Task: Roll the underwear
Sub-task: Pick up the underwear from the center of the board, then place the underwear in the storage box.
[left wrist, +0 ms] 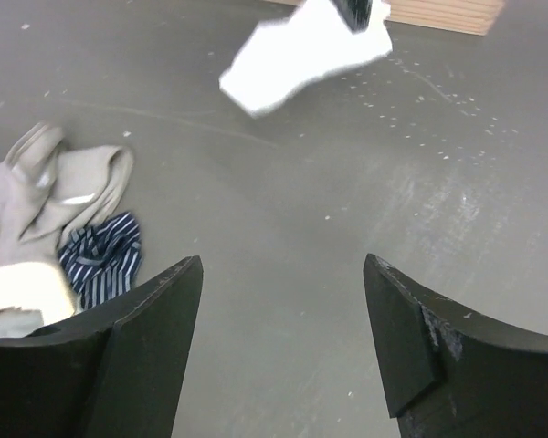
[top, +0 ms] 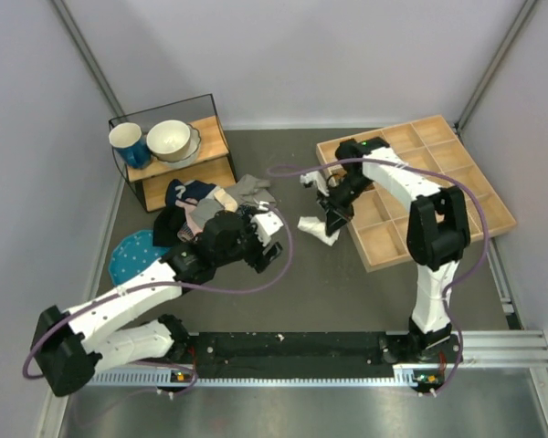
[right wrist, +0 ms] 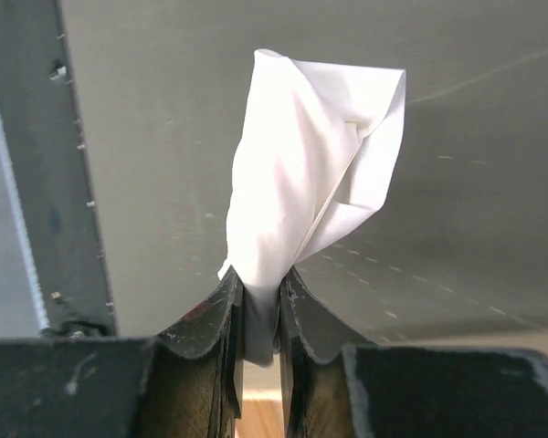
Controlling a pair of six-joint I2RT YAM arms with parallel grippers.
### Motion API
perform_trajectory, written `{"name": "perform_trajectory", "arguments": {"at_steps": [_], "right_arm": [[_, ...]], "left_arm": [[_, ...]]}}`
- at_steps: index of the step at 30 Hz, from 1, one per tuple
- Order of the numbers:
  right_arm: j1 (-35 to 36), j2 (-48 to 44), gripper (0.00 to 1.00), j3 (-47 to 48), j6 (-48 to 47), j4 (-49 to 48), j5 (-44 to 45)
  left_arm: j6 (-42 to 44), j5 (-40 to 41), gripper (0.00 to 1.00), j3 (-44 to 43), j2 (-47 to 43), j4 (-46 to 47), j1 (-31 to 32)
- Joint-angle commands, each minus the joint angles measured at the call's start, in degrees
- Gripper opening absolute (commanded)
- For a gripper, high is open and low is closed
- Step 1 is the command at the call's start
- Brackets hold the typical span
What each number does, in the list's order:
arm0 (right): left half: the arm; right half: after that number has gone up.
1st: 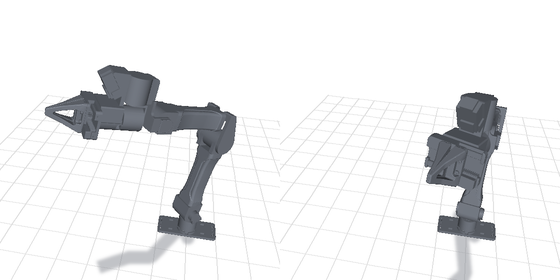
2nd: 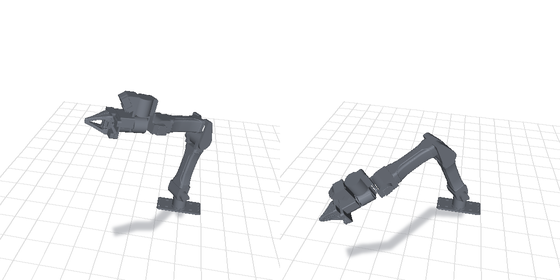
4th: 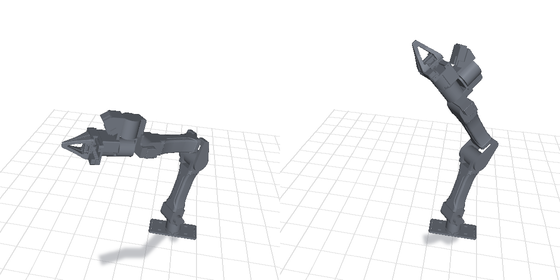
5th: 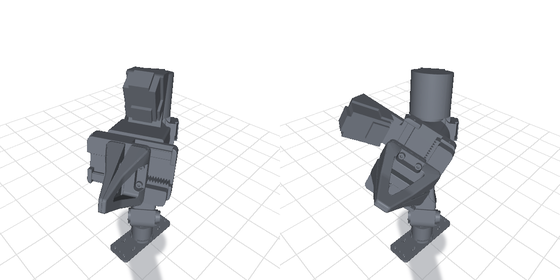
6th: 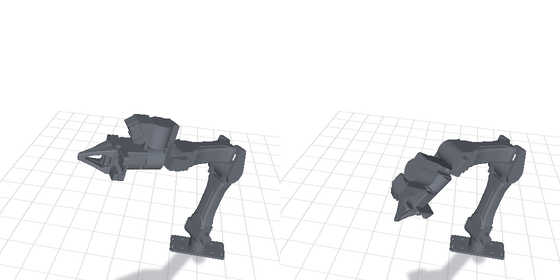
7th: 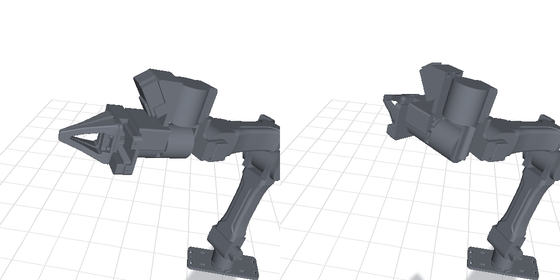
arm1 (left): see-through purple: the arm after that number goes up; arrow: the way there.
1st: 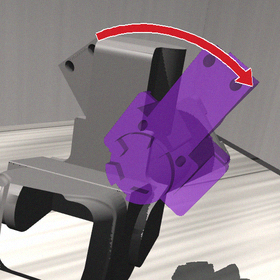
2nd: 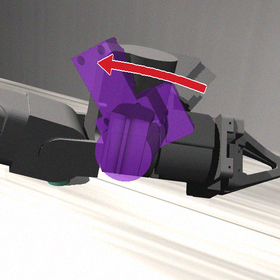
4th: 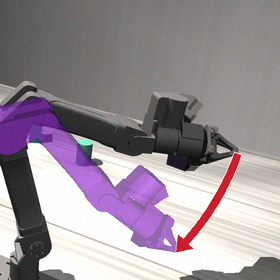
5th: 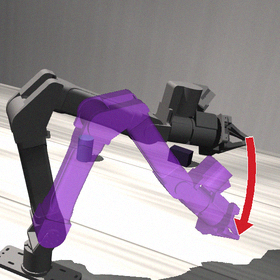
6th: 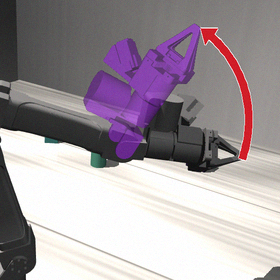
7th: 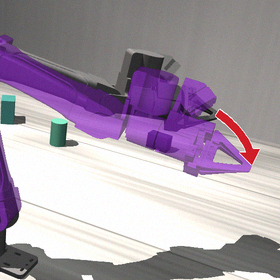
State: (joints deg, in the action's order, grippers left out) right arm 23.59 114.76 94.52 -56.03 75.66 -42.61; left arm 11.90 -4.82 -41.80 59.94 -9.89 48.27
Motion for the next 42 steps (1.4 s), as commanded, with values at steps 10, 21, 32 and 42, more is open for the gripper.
{"name": "perform_trajectory", "arguments": {"at_steps": [10,21,32,42], "right_arm": [[-13.74,-1.21,0.0,15.17,-5.49,9.42,18.86],[-16.04,4.76,0.0,6.82,-8.57,4.77,21.87],[-16.04,8.02,0.19,3.39,-5.94,-2.61,20.46],[-16.04,3.03,0.64,5.85,-4.88,-0.69,21.96]], "left_arm": [[-0.04,-3.8,0.99,-2.76,-10.2,-14.98,-6.96],[1.11,-1.95,0.99,-1.53,-8.61,-15.33,-7.05],[0.93,-1.69,0.99,-1.44,-8.0,-15.6,-7.23],[0.67,-0.98,0.99,-1.44,-8.26,-15.77,-7.23]]}}
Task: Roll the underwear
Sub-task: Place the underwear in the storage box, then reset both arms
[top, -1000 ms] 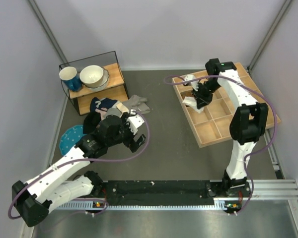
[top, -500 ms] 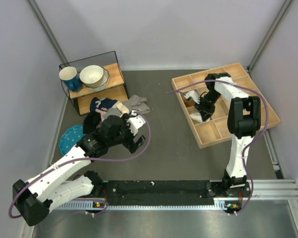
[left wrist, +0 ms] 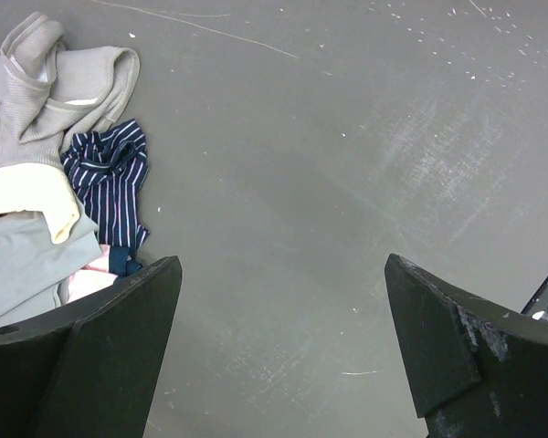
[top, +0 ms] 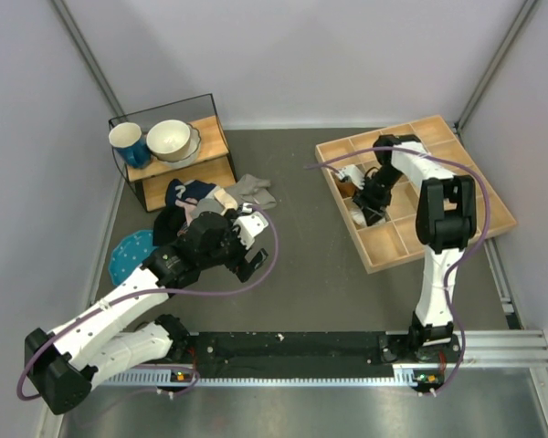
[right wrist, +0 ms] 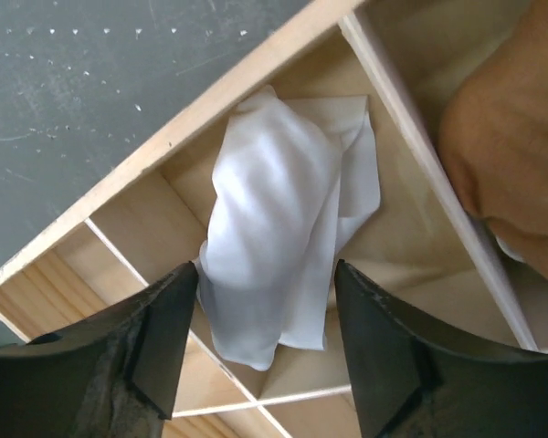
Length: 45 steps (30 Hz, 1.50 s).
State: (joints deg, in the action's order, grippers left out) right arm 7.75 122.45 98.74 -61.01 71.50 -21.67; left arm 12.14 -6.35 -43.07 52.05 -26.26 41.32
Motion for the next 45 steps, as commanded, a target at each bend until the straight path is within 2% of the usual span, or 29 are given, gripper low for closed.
{"name": "perform_trajectory", "arguments": {"at_steps": [1,8,13,15,17,18,19,20,21,23,24,26,30,32,34,38,45], "right_arm": [[-0.19,-5.55,0.66,2.76,0.19,3.99,1.02],[-0.19,-11.0,0.7,8.66,3.0,5.13,0.4],[-0.19,-18.62,0.7,8.85,6.33,4.26,-6.53],[-0.19,-22.41,0.71,5.09,8.88,-0.47,-10.38],[-0.19,-29.18,0.71,1.83,15.54,-6.87,-10.24],[-0.19,-31.9,0.72,-1.76,18.62,-14.48,-7.36],[-0.36,-34.28,0.74,-3.27,23.52,-17.68,-6.46],[-0.71,-39.0,0.91,-4.68,26.18,-20.59,-6.02],[-1.67,-41.05,0.99,-7.22,32.13,-26.97,-5.14],[-1.95,-46.57,0.99,-9.43,39.36,-32.71,0.79],[-1.95,-48.17,0.99,-11.7,46.88,-37.44,3.45],[-1.95,-52.55,0.99,-13.56,53.34,-40.38,9.07],[-1.95,-58.8,0.99,-18.22,63.62,-43.55,11.83],[-1.95,-61.01,0.99,-19.63,64.52,-44.43,12.78],[-1.95,-63.73,0.99,-21.74,65.15,-44.7,13.84],[-1.95,-68.3,0.99,-25.25,65.06,-44.79,17.62],[-2.04,-73.06,0.99,-30.53,62.6,-44.17,18.42]], "left_arm": [[0.34,0.2,0.99,-0.17,-0.37,0.6,-0.36],[-1.07,0.11,0.99,-0.35,-1.16,0.68,-1.24],[-5.37,3.27,0.99,0.62,-3.61,3.58,-3.43],[-8.69,2.04,0.99,1.06,-4.59,5.68,-4.49],[-10.2,1.34,0.99,1.06,-5.99,6.57,-5.81],[-11.86,0.64,0.99,1.14,-6.61,8.23,-6.25],[-13.1,1.07,0.99,1.15,-7.83,8.85,-6.77],[-14.94,2.99,0.99,0.71,-8.45,9.21,-6.87],[-17.91,5.62,0.99,0.18,-9.24,9.12,-6.95],[-18.99,5.82,0.99,-0.96,-12.23,8.86,-6.96],[-19.87,8.17,0.99,-1.23,-14.59,8.68,-6.96],[-20.4,9.68,0.99,-2.02,-16.8,7.37,-6.96],[-18.57,16.18,0.99,-1.49,-21.63,5.26,-6.96],[-16.9,21.97,0.99,-0.09,-22.17,3.77,-6.96],[-16.36,23.92,0.99,0.79,-22.26,2.97,-6.96],[-15.66,23.4,0.99,1.23,-21.99,3.58,-6.96],[-14.51,21.73,0.99,3.25,-24.62,5.07,-6.96]]}}
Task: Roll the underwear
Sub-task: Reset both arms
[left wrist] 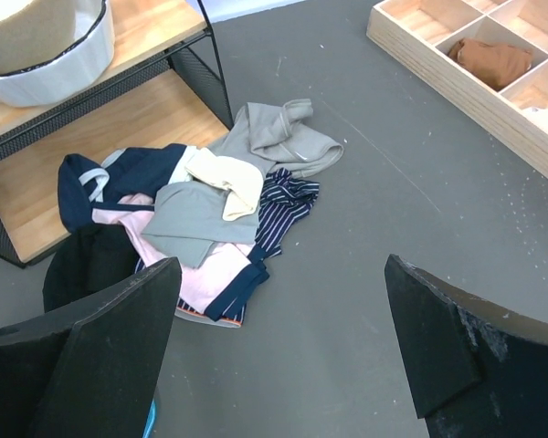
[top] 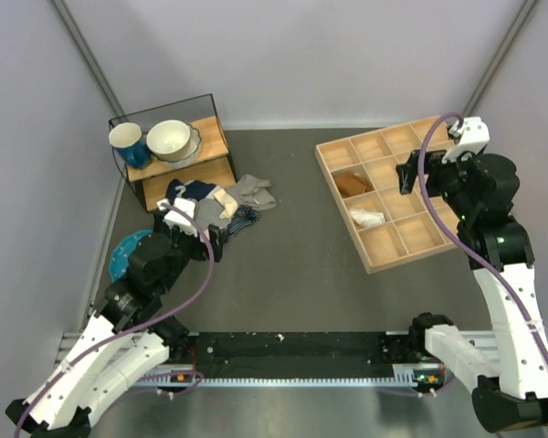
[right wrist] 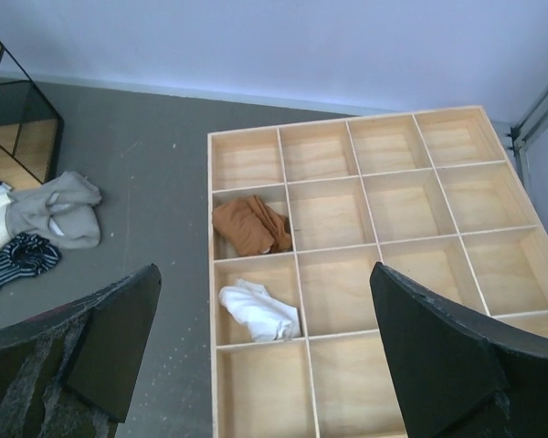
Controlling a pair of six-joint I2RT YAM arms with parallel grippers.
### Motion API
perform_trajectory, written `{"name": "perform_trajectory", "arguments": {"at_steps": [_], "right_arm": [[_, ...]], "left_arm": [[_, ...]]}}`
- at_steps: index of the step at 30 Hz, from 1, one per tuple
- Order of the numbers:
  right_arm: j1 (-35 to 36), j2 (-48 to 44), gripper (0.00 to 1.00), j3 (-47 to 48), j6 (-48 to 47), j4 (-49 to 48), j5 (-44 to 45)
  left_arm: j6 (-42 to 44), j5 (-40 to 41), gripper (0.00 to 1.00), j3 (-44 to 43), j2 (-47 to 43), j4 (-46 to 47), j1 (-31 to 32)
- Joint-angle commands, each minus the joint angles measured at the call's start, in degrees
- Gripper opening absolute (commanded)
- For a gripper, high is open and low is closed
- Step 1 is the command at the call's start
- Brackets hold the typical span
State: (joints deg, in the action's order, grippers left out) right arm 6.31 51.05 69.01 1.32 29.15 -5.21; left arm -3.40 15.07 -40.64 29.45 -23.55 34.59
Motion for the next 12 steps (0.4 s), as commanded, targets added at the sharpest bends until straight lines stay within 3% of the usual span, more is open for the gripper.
{"name": "perform_trajectory", "arguments": {"at_steps": [1,12], "right_arm": [[-0.68,-1.65,0.99,-0.9,0.35,-1.73,1.7],[-3.4,-1.66,0.99,-1.07,1.31,0.21,-3.13]], "left_arm": [[1.11,-0.12,0.99,1.35,-2.29,2.63,-0.22],[0.85,-2.06,0.99,1.01,-0.1,2.19,-0.22]]}}
